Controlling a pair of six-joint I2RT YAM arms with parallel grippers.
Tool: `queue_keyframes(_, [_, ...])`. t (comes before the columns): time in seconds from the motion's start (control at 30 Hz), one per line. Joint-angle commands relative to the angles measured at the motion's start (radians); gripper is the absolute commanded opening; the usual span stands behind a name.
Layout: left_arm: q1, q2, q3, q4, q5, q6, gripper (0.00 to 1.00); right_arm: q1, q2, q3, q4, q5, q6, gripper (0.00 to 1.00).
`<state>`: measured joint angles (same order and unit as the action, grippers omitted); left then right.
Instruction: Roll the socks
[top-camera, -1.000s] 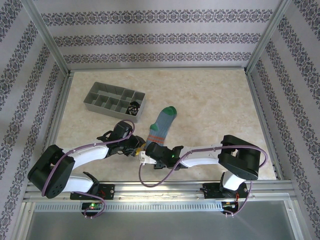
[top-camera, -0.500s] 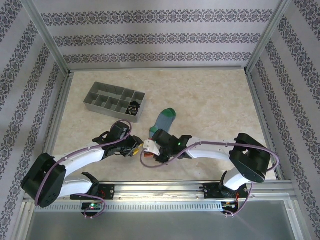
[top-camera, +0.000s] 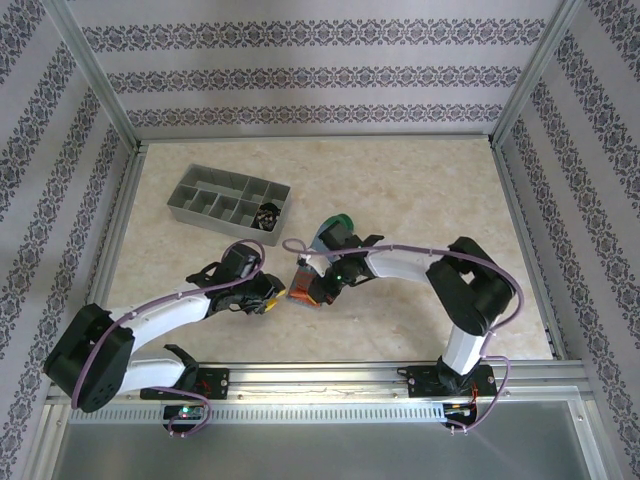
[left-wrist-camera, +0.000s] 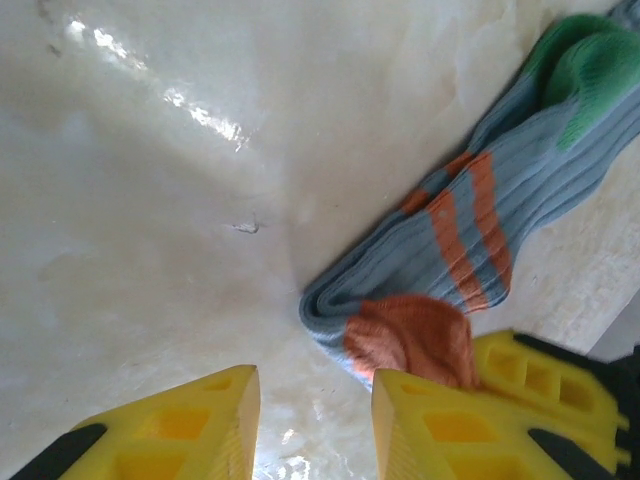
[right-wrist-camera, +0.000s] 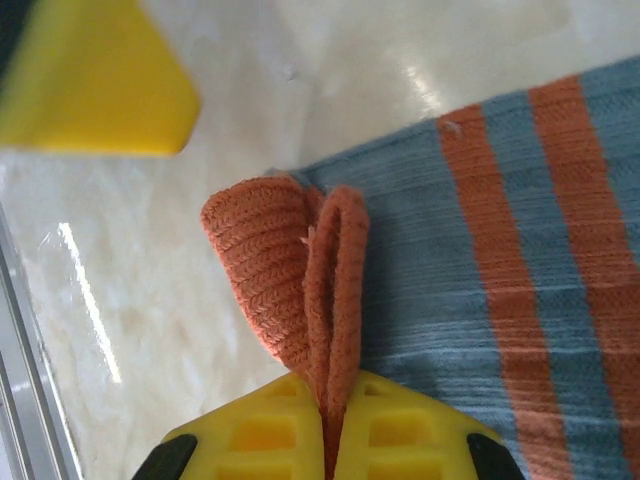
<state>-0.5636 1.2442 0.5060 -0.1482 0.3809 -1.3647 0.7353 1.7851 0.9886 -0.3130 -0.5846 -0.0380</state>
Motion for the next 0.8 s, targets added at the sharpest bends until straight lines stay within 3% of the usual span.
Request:
queue_keyframes(0.0, [-0.015,0.021,0.023,0.018,0.024,0.034,0.29,-0.030,0.059,0.042,-0.059,-0.070,0.042,0.00])
queue_keyframes(0.13, [-0.016,0.042,0.012,0.065,0.028,0.019,0.28,-0.046,0.098,0.064,-0.070,-0.068,0.047,0.00])
queue_keyframes(0.4, [-0.030,0.170,0.028,0.221,0.050,-0.034,0.36,-0.049,0.149,0.096,-0.094,-0.055,0.066,0.00])
queue_keyframes(0.77, [-0.041,0.275,0.054,0.422,0.001,-0.147,0.40,-0.063,0.186,0.097,-0.103,-0.091,0.106,0.00])
